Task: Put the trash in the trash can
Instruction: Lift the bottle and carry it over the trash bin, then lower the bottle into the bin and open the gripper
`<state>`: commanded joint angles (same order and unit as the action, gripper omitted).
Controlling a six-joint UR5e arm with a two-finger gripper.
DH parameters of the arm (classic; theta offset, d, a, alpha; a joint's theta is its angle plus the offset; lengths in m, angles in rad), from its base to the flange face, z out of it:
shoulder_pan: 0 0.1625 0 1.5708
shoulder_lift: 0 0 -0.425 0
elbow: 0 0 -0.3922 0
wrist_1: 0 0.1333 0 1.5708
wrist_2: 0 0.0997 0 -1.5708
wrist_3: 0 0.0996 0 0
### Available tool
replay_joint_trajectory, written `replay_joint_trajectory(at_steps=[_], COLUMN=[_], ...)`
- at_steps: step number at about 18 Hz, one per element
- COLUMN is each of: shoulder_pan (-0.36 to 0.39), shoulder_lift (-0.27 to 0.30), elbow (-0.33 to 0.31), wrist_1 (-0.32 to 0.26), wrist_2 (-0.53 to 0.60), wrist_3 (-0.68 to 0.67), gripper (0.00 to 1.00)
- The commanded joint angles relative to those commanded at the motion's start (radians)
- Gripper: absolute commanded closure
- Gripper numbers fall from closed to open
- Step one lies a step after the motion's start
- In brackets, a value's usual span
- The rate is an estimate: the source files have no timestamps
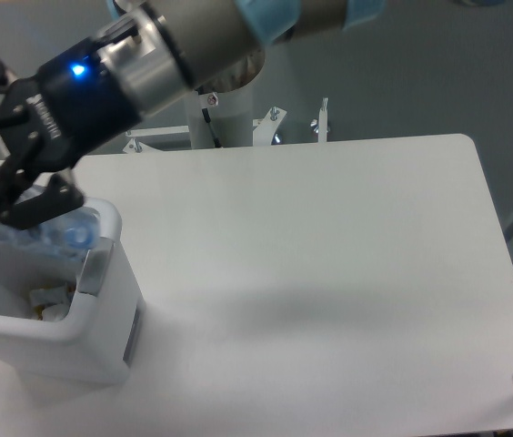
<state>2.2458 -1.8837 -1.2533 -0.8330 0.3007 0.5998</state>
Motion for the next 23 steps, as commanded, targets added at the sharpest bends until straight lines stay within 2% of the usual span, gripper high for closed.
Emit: replay_joint_trajectory(at_steps=[8, 11, 12, 13, 14, 15, 23], shoulder_pan=[-0.038, -0.055, -0.057, -0.058, -0.058, -0.058, -0.037], shoulder_lift=[-0.020, -0.038, -0.038, -0.041, -0.043, -0.043, -0.037], elbow=[-0.026, -0.026, -0.029, -0.034, -0.034, -0.035, -0.043], wrist_1=[0.002, 0.003, 0.003, 0.003, 0.009, 0.009, 0.009], wrist_2=[0.002, 0.002, 0.002, 0.002, 0.002, 0.002, 0.009], wrist_3=[0.029, 0.049, 0.051, 0.051, 0.057, 0.069, 0.072], gripper=[0.62, 0.56, 0.53, 0.39, 0.08, 0.00, 0.00])
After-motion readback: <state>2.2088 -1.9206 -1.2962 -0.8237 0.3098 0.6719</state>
